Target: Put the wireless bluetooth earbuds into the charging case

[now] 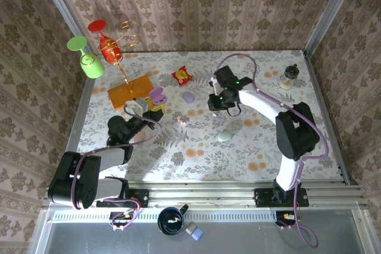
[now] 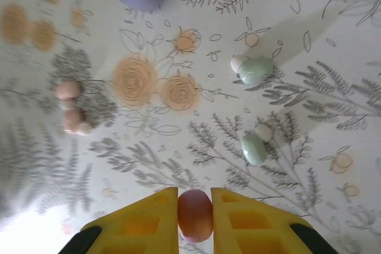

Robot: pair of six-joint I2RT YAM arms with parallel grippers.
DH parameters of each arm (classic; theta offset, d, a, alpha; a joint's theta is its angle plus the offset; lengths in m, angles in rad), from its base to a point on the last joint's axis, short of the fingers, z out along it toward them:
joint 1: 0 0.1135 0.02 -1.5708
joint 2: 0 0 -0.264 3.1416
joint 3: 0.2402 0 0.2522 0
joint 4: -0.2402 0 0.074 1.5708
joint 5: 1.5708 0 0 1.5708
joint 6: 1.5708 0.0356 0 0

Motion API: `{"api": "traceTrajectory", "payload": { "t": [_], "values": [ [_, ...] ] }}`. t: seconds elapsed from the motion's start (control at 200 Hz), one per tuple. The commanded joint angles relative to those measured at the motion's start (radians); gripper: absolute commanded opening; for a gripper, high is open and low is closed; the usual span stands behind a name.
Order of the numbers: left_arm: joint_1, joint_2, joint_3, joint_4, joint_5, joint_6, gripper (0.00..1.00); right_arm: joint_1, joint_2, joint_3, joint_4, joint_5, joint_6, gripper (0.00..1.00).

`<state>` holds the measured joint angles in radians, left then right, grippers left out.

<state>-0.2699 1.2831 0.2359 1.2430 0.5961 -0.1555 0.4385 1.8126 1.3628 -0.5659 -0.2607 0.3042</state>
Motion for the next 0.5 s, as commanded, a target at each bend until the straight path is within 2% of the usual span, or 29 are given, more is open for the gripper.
{"api": "traceTrajectory", "payload": {
  "t": [0.0,0.185,0.34,0.46,0.495],
  "values": [
    [-0.050,0.020,0.025,0.022,0.023,0.053,0.31,-0.040,-0.062,-0.080,0.147,-0.302,0.131,0.18],
    [-0.131,0.058,0.044,0.024,0.013,0.084,0.31,-0.093,-0.150,-0.202,0.285,-0.495,0.253,0.18],
    [-0.178,0.103,0.076,0.029,0.015,0.101,0.31,-0.096,-0.210,-0.262,0.341,-0.566,0.318,0.19],
    [-0.180,0.137,0.097,0.035,0.017,0.098,0.31,-0.096,-0.261,-0.291,0.370,-0.582,0.361,0.19],
    [-0.211,0.145,0.104,0.035,0.019,0.095,0.31,-0.096,-0.276,-0.304,0.389,-0.583,0.381,0.19]
  ]
}}
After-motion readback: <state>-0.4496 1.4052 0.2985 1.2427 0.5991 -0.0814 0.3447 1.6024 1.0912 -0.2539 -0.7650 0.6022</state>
